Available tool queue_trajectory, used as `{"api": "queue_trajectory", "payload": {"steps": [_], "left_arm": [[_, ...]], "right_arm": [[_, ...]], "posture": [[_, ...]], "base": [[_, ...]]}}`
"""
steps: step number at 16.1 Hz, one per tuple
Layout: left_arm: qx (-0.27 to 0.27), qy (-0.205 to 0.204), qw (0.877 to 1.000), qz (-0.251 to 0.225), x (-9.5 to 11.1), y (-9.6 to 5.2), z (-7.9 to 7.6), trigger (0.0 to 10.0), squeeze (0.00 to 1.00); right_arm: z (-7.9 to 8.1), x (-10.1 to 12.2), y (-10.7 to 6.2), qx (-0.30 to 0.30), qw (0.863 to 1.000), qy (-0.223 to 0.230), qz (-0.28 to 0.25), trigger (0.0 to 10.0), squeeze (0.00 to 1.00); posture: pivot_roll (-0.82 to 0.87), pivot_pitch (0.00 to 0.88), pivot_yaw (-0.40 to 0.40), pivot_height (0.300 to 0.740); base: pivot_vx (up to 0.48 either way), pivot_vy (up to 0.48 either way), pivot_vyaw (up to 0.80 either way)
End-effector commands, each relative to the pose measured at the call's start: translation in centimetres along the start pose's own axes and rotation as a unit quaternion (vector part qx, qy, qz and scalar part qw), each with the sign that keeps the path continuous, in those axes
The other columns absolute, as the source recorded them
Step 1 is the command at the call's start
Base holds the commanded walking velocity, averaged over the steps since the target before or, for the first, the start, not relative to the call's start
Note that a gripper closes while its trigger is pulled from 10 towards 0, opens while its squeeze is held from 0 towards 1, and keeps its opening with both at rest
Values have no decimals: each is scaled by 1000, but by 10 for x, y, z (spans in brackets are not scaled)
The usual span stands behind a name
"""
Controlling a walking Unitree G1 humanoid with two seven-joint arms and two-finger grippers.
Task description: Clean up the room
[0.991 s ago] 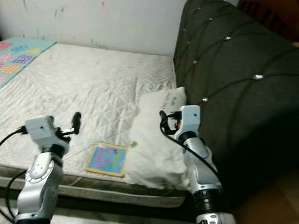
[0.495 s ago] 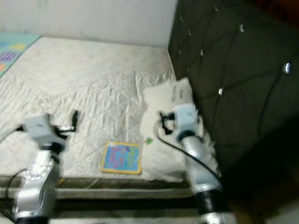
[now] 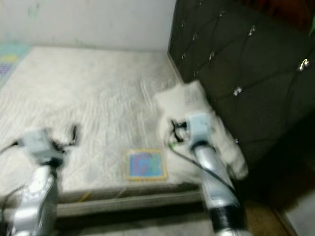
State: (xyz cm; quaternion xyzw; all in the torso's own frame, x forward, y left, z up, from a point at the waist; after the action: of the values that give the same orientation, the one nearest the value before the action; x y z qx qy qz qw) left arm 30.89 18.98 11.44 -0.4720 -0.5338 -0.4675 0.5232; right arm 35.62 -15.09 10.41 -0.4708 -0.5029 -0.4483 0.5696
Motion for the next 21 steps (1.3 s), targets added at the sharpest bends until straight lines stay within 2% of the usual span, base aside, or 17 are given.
{"api": "queue_trajectory", "payload": {"steps": [1,7,11,14,21], "left_arm": [[7,5,1000,-6,5,1,6,10000,0],[9,-1,1000,-2,4,2,6,10000,0],[9,-3,1000,0,4,1,6,10000,0],[8,-4,1000,2,4,1,6,10000,0],[7,-6,1000,3,4,2,4,10000,0]], "right_arm": [[7,9,3,13,1000,7,-14,10000,0],[10,10,3,23,999,20,-14,10000,0],[11,10,2,29,999,16,-15,10000,0],[11,10,1,29,999,15,-16,10000,0],[10,9,1,28,999,13,-11,10000,0]], "posture": [[67,19,-94,740],[68,16,-94,740],[68,20,-92,740],[66,24,-93,740],[61,28,-91,740]], "base": [[0,480,0],[0,110,0],[0,372,0],[0,425,510],[0,472,0]]}}
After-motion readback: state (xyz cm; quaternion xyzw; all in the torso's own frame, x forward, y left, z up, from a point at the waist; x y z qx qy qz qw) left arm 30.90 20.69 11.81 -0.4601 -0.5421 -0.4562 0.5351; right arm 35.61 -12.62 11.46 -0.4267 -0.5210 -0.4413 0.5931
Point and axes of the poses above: a point about 5 cm out from each wrist's last joint towards the gripper, its own y axis pointing out of the wrist towards the gripper, its own x axis along the axis of the wrist's last joint, z = x × y, the point moved 4 cm from there along y, pointing out of the wrist towards the gripper, and after that the axes turned 9 degrees about y, right-handed, at the moved point
